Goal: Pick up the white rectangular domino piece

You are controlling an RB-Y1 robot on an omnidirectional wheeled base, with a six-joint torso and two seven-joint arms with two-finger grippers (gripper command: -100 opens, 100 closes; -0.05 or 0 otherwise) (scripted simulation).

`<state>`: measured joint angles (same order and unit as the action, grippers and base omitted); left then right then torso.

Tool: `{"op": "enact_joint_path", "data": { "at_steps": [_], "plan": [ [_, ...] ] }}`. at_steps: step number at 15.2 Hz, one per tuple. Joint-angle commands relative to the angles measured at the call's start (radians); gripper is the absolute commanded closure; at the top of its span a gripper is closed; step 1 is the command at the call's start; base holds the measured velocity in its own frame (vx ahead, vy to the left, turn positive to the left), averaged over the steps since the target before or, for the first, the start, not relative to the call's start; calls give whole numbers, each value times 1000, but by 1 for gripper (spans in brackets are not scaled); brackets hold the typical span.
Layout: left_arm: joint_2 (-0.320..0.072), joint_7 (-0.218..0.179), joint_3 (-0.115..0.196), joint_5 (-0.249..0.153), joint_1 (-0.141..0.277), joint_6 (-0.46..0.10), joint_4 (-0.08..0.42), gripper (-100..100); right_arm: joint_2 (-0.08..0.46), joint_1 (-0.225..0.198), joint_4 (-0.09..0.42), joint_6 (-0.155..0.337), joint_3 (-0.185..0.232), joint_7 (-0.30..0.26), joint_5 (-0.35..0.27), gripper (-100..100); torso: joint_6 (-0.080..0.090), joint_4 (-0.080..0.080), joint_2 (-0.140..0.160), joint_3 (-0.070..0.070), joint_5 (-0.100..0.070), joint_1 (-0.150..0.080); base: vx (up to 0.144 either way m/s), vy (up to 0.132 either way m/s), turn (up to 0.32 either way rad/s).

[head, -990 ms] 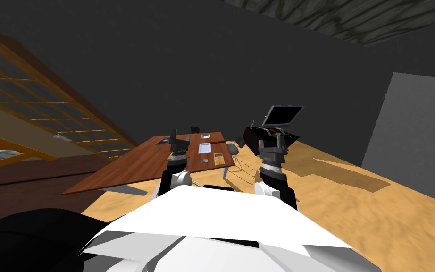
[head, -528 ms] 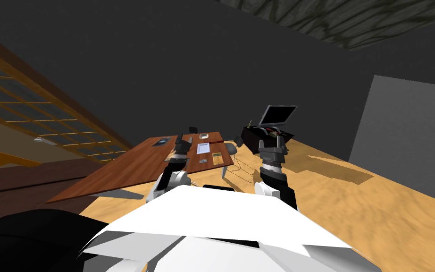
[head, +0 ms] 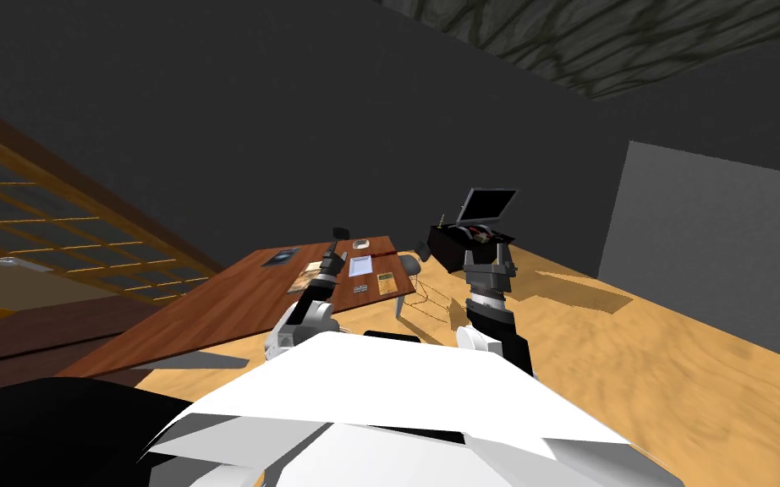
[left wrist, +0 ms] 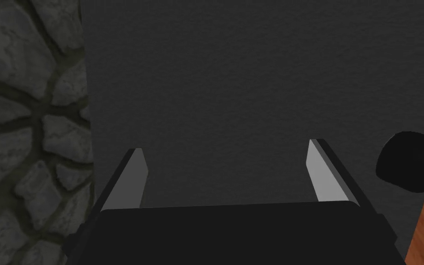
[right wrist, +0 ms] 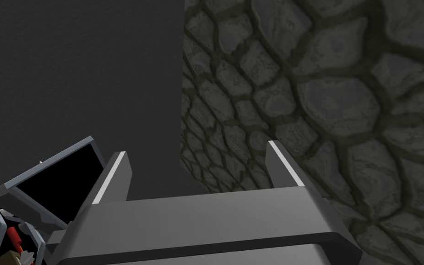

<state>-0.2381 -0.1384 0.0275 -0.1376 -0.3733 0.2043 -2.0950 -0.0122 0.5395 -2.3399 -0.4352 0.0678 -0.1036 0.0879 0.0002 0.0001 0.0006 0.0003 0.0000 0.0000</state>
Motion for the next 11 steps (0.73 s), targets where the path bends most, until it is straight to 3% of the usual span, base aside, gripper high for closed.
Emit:
{"op": "enact_joint_path", "data": {
  "at_steps": [1, 2, 4, 5, 7, 8, 10, 11],
  "plan": [
    [-10, -3, 8, -4, 7, -41, 3, -100, 0, 0, 0, 0, 0, 0, 0, 0, 0, 0, 0, 0, 0, 0, -9, -3, -24],
    [-29, -7, 21, -10, 26, -69, 38, -100, 0, 0, 0, 0, 0, 0, 0, 0, 0, 0, 0, 0, 0, 0, -11, -7, -93],
    [-29, -7, 21, -10, 26, -88, 38, -100, 0, 0, 0, 0, 0, 0, 0, 0, 0, 0, 0, 0, 0, 0, -10, -4, -69],
    [-48, -11, 35, -17, 45, -123, 75, -100, 0, 0, 0, 0, 0, 0, 0, 0, 0, 0, 0, 0, 0, 0, -10, -6, -90],
    [-48, -11, 35, -17, 45, -139, 75, -100, 0, 0, 0, 0, 0, 0, 0, 0, 0, 0, 0, 0, 0, 0, -9, -5, -85],
    [-66, -15, 50, -23, 65, -177, 114, -100, 0, 0, 0, 0, 0, 0, 0, 0, 0, 0, 0, 0, 0, 0, -8, -7, -111],
    [-66, -15, 50, -23, 65, -191, 114, -100, 0, 0, 0, 0, 0, 0, 0, 0, 0, 0, 0, 0, 0, 0, -11, -6, -69],
    [-82, -19, 65, -31, 86, -228, 154, -100, 0, 0, 0, 0, 0, 0, 0, 0, 0, 0, 0, 0, 0, 0, -12, -10, -101]
  ]
}}
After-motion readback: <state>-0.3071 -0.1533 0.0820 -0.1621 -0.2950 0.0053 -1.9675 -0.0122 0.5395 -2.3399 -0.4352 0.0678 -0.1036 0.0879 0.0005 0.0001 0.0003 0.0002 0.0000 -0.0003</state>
